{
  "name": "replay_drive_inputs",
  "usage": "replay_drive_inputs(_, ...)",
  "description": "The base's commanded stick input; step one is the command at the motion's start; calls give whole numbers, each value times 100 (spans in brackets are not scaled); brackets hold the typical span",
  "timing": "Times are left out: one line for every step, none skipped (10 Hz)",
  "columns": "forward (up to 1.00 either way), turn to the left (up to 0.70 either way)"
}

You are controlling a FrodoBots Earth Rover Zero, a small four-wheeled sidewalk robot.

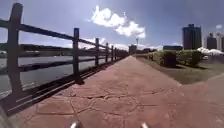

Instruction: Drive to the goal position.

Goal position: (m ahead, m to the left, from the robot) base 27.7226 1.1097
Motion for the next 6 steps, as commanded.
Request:
replay_drive_inputs(85,0)
replay_drive_inputs(85,0)
replay_drive_inputs(85,0)
replay_drive_inputs(85,0)
replay_drive_inputs(85,0)
replay_drive_inputs(85,0)
